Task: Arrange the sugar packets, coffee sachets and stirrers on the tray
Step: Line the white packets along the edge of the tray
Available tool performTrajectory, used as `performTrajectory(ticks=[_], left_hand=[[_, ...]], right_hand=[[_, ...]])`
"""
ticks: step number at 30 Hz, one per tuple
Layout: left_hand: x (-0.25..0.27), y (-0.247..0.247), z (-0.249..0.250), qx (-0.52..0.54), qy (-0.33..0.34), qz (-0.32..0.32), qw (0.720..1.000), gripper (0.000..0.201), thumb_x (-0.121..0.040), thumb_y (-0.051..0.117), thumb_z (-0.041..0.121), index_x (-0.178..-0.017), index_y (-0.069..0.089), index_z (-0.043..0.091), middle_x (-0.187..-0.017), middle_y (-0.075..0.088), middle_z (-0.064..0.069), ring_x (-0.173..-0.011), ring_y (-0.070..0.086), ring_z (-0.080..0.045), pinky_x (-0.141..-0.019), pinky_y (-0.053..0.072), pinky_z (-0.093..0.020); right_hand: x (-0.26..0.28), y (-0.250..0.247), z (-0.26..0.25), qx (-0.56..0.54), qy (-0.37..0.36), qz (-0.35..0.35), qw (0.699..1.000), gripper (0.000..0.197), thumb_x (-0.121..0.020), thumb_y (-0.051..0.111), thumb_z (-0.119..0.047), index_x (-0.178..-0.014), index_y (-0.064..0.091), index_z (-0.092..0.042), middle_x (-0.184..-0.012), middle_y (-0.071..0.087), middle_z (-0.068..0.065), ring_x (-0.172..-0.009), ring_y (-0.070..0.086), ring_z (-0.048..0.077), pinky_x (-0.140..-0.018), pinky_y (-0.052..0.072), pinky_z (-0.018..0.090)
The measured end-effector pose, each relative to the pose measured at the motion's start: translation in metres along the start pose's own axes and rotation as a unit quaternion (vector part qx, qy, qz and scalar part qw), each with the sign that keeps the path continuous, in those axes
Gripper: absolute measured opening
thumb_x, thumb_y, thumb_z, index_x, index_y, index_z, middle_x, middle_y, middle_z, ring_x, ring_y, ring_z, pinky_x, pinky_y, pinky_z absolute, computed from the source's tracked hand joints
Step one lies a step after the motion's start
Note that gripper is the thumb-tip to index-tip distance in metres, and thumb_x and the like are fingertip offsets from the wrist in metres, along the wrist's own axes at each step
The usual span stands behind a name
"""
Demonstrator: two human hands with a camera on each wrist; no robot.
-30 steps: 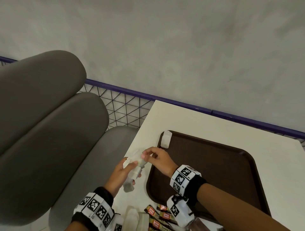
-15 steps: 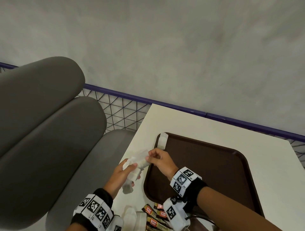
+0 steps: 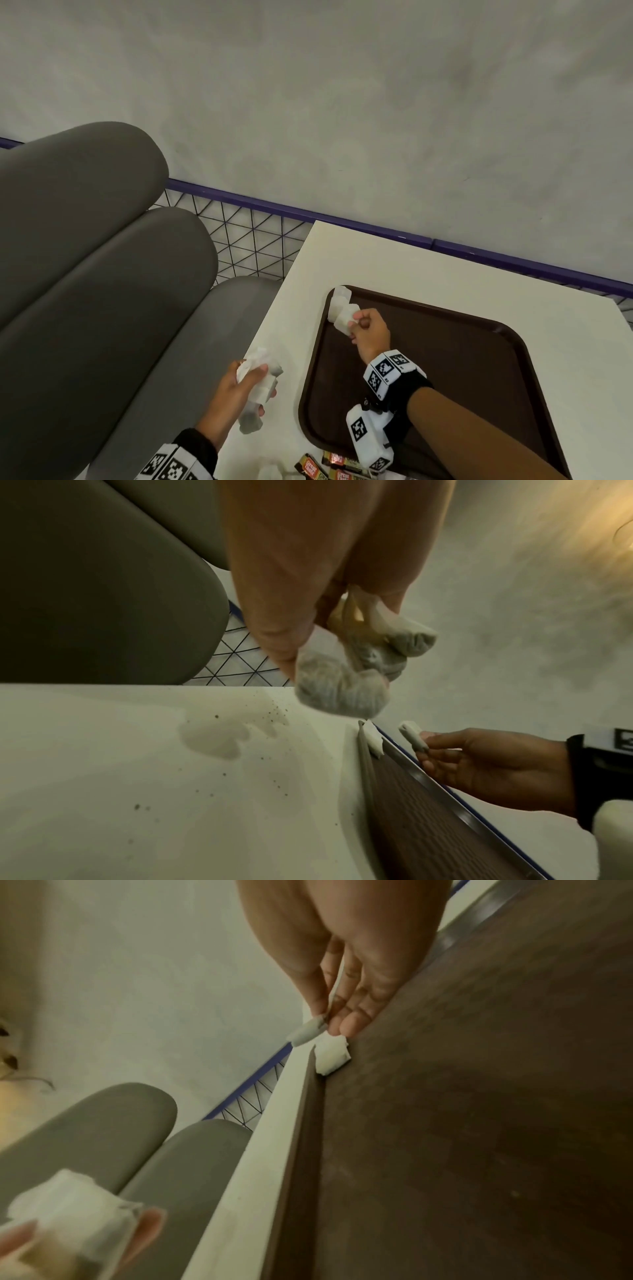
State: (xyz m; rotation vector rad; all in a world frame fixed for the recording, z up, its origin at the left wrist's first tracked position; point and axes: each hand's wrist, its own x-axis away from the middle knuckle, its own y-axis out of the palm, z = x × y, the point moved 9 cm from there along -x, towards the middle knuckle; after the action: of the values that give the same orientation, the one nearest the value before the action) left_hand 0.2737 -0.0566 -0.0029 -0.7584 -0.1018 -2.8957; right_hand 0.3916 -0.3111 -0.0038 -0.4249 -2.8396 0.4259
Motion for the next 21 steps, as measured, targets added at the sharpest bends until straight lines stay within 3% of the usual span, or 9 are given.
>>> performTrajectory(ticks=[2,4,8,11,15,21], left_hand=[[-0.004,-0.001,-0.001,-0.003,-0.003,0.002,1.000,0.027,-0.092,0.055,0.022,-0.115,0.047,0.011,-0.084,0.067,-0.023,-0.063,0.061,-0.026,-0.051,0.047,-0.030],[-0.004,-0.001,-0.001,-0.004,-0.006,0.001,1.000,0.027,-0.093,0.055,0.022,-0.115,0.046,0.010,-0.089,0.066,-0.026,-0.061,0.061,-0.024,-0.048,0.047,-0.028],[-0.011,-0.006,-0.007,-0.009,-0.009,0.006,1.000,0.024,-0.092,0.055,0.020,-0.111,0.048,0.007,-0.084,0.066,-0.024,-0.053,0.059,-0.019,-0.044,0.045,-0.026],[-0.010,-0.009,-0.005,-0.017,-0.003,0.013,1.000,0.022,-0.092,0.055,0.018,-0.108,0.051,0.005,-0.078,0.067,-0.020,-0.049,0.060,-0.017,-0.043,0.045,-0.026],[-0.006,-0.010,-0.005,-0.014,0.003,0.013,1.000,0.020,-0.091,0.057,0.020,-0.108,0.054,0.009,-0.084,0.068,-0.021,-0.063,0.064,-0.024,-0.050,0.048,-0.029],[-0.006,-0.009,-0.002,-0.021,0.018,0.007,1.000,0.036,-0.078,0.065,0.040,-0.105,0.057,0.018,-0.094,0.067,-0.020,-0.076,0.062,-0.028,-0.057,0.048,-0.031]], right_hand=[[-0.007,0.009,0.002,0.022,-0.004,-0.010,1.000,0.025,-0.083,0.055,0.004,-0.074,0.052,-0.019,-0.075,0.052,0.002,-0.071,0.053,0.021,-0.065,0.051,0.030],[-0.011,0.016,0.004,0.037,-0.010,-0.014,0.999,0.018,-0.083,0.056,0.004,-0.081,0.054,-0.014,-0.071,0.048,-0.002,-0.074,0.052,0.021,-0.072,0.050,0.034],[-0.016,0.033,0.012,0.085,-0.015,-0.036,0.996,0.015,-0.084,0.055,0.003,-0.095,0.059,-0.007,-0.080,0.048,0.001,-0.075,0.048,0.017,-0.062,0.040,0.018],[-0.018,0.040,0.006,0.127,-0.032,-0.054,0.990,0.021,-0.084,0.054,0.003,-0.102,0.061,-0.005,-0.091,0.049,0.004,-0.081,0.049,0.017,-0.073,0.039,0.022],[-0.016,0.044,0.001,0.169,-0.054,-0.062,0.982,0.023,-0.084,0.052,0.006,-0.102,0.062,-0.005,-0.096,0.048,0.005,-0.083,0.049,0.015,-0.074,0.041,0.021],[-0.018,0.046,0.001,0.216,-0.056,-0.087,0.971,0.029,-0.085,0.048,0.010,-0.108,0.060,-0.004,-0.115,0.045,0.012,-0.093,0.051,0.019,-0.077,0.042,0.019]])
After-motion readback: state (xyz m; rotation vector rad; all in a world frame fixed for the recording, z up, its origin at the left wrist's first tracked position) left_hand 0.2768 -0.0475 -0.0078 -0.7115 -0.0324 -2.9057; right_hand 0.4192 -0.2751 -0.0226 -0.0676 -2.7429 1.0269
